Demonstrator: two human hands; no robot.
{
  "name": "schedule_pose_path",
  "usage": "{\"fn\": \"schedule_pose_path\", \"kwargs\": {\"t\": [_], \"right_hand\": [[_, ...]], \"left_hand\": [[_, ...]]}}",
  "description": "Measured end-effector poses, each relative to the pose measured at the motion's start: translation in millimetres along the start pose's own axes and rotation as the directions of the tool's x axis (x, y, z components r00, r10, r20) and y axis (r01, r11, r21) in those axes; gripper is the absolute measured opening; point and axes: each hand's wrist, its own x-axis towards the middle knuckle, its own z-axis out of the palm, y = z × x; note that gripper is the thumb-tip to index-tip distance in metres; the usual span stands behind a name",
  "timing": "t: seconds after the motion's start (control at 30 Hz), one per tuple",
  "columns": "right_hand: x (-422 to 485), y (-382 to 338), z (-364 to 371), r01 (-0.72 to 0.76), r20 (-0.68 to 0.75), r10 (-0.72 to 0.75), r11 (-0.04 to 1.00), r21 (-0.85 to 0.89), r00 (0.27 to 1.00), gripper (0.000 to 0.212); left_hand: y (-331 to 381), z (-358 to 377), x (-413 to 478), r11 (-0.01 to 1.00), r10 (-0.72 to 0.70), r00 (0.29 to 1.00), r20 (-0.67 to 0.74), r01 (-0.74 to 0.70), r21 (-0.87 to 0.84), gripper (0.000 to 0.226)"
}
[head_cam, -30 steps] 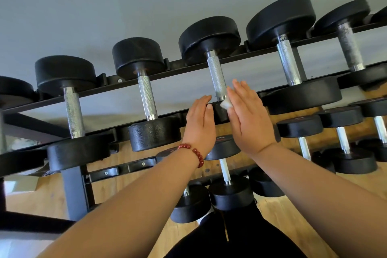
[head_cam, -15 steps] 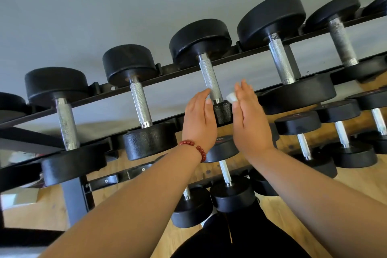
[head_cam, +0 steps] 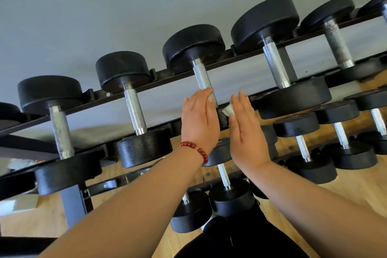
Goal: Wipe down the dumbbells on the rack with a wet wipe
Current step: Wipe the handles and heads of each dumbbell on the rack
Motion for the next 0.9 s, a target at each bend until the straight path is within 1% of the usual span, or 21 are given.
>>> {"fn": "schedule_pose_path", "kwargs": {"t": [0.03,0.07,0.13,0.17,0.2,0.27,0.37,0.4,0.57,0.73,0.77,0.83,0.9], "right_hand": [[8,1,-2,-0.051,0.001,0.051,0.998,0.04,0.999,0.049],[19,1,-5,-0.14,0.006,0.14,0.984,0.11,0.99,0.047],[39,2,-11,-0.308,0.052,0.307,0.904,0.297,0.95,0.043],[42,2,-13,-0.338,0.069,0.336,0.87,0.36,0.939,0.043],[40,2,-14,-0.339,0.074,0.338,0.858,0.386,0.938,0.043],[25,1,-12,-0.305,0.063,0.305,0.871,0.385,0.95,0.045],[2,3,-8,-0.228,0.038,0.227,0.923,0.311,0.973,0.047],[4,6,-8,-0.217,0.037,0.217,0.926,0.309,0.975,0.046],[37,15,-16,-0.318,0.106,0.301,0.86,0.399,0.948,0.042],[10,9,-7,-0.288,0.027,0.308,0.853,0.436,0.951,0.04],[11,10,-7,-0.295,0.035,0.316,0.834,0.467,0.948,0.039],[24,19,-8,-0.362,0.086,0.375,0.771,0.523,0.923,0.038],[35,26,-9,-0.422,0.132,0.423,0.727,0.541,0.897,0.039]], "left_hand": [[0,2,0,0.999,0.016,1.0,0.006,-0.017,0.043,0.047],[-2,3,0,0.996,0.039,0.999,0.009,-0.039,0.084,0.046],[-5,6,-1,0.99,0.07,0.998,-0.006,-0.068,0.125,0.044],[-6,7,-2,0.988,0.076,0.997,-0.021,-0.073,0.133,0.046],[-6,8,-2,0.987,0.083,0.996,-0.036,-0.077,0.138,0.048],[-6,10,-2,0.985,0.103,0.993,-0.061,-0.093,0.147,0.049],[-7,11,-2,0.983,0.125,0.989,-0.079,-0.112,0.145,0.047],[-8,12,-2,0.983,0.126,0.989,-0.08,-0.114,0.141,0.047],[-10,14,-1,0.984,0.122,0.989,-0.08,-0.11,0.139,0.046],[-11,14,-2,0.983,0.13,0.987,-0.093,-0.116,0.143,0.045],[-11,14,-2,0.983,0.127,0.988,-0.091,-0.112,0.146,0.045],[-11,14,-2,0.983,0.123,0.988,-0.089,-0.109,0.146,0.045],[-11,14,-2,0.984,0.125,0.988,-0.094,-0.112,0.14,0.045]]}}
